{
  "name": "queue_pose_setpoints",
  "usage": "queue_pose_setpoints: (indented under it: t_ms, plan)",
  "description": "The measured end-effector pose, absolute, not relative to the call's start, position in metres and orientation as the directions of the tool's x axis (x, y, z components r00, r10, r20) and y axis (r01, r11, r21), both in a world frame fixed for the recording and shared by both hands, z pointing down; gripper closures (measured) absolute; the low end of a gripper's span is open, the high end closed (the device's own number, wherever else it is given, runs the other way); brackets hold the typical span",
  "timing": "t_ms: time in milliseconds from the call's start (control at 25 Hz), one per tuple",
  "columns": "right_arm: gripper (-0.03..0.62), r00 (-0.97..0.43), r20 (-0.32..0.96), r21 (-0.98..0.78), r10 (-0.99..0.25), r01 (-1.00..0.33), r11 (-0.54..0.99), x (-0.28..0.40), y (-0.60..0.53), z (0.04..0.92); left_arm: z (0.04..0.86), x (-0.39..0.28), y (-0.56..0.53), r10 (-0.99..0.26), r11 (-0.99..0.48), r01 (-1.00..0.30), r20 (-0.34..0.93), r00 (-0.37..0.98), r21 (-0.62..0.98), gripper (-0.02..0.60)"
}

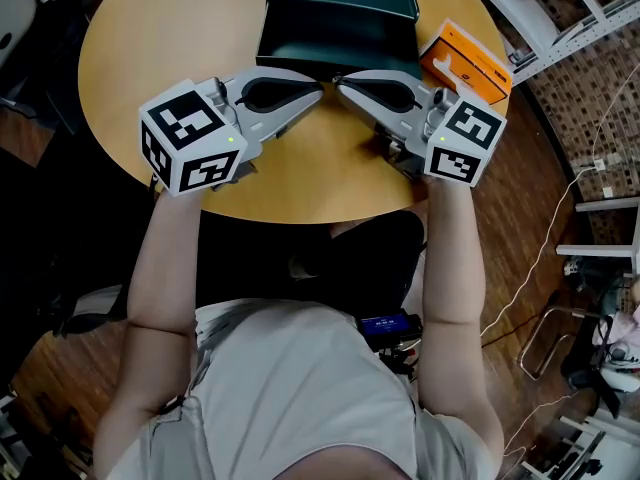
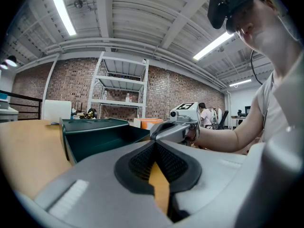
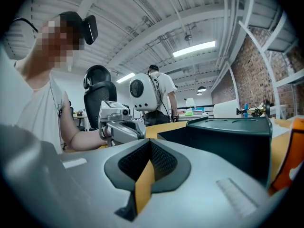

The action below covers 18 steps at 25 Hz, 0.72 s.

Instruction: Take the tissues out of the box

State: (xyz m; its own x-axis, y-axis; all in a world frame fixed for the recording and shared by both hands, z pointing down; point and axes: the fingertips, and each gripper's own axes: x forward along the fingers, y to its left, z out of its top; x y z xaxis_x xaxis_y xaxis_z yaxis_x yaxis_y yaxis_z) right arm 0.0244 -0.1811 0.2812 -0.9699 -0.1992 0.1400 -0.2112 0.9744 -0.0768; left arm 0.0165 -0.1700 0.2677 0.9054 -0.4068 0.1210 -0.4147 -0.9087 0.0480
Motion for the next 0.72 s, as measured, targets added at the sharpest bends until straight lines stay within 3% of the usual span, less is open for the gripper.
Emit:
queue_pose_setpoints:
  t_ms: [720]
  plan:
    - [0.593, -0.97, 0.14, -0.076, -0.198, -0.21, 0.975, 0.0239, -0.1802, 0.2783, 0.2643, 0.0161, -0.1695, -0.407, -0.909, -0.415, 0.119, 0.905, 0.046, 0.581]
